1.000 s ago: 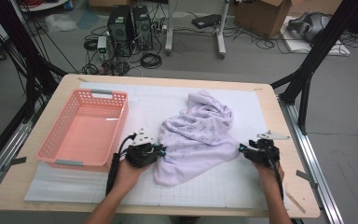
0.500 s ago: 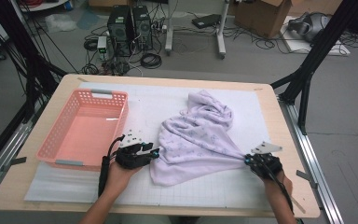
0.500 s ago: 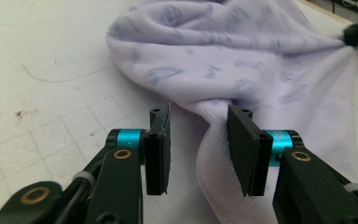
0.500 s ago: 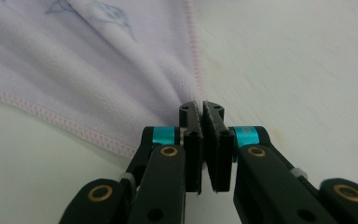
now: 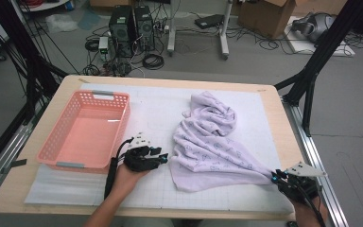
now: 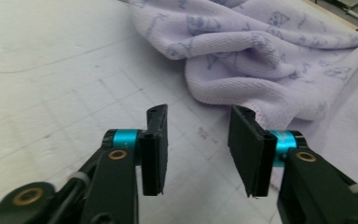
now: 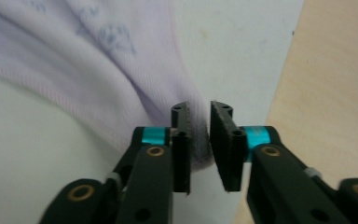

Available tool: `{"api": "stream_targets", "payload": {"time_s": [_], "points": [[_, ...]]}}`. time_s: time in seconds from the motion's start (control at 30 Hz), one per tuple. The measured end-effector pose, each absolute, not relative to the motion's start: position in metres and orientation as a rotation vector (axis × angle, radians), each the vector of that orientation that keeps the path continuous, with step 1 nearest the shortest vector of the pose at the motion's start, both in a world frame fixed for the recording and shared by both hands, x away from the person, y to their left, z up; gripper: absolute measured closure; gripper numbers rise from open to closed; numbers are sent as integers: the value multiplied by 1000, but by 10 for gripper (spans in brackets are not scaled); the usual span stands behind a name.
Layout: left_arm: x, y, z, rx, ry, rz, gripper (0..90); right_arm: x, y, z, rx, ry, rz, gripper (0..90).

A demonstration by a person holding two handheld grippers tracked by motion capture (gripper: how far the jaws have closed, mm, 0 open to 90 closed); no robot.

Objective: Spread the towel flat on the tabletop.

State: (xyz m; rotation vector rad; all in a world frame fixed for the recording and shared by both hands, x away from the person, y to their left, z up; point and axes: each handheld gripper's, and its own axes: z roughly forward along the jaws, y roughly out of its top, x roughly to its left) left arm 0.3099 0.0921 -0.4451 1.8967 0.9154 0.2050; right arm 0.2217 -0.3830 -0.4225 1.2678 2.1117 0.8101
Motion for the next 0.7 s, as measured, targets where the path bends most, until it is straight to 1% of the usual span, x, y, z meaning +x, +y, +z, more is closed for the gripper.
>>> {"api": "stream_targets", "payload": {"time_s": [0.07,0.2,0.23,0.27,0.3,0.37,0.4,0.43,0.47,0.5,0.53,0.57,0.6,0.63,0.7], "points": [[313,85,-445,1881,926,168,496,227,-378,-418,1251,2098,842,722],[319,74,-445,1804,929,114,441,239,-363,-413,1224,2089,901,700],[324,66,-448,1848,940,100,428,244,-359,-413,1215,2092,901,687],[324,66,-448,1848,940,100,420,249,-355,-414,1211,2096,899,682],[327,56,-452,1903,946,108,412,255,-352,-415,1212,2103,896,665],[329,51,-453,1928,944,113,419,269,-345,-419,1228,2113,905,616],[330,46,-453,1947,949,122,439,277,-341,-420,1238,2116,915,598],[330,43,-452,1962,945,157,515,284,-337,-422,1250,2121,924,577],[330,41,-451,1966,935,174,623,291,-333,-424,1260,2126,935,554],[330,41,-452,1998,938,213,712,298,-328,-425,1259,2134,943,532],[330,41,-452,1998,938,213,787,305,-322,-426,1262,2144,955,509],[330,43,-451,2000,931,214,819,311,-316,-428,1263,2146,969,494],[329,45,-450,2013,919,229,832,316,-310,-429,1273,2154,964,476],[329,45,-450,2013,919,229,835,322,-305,-430,1267,2165,958,457],[327,50,-448,2012,907,241,838,330,-296,-433,1277,2183,975,452]]}}
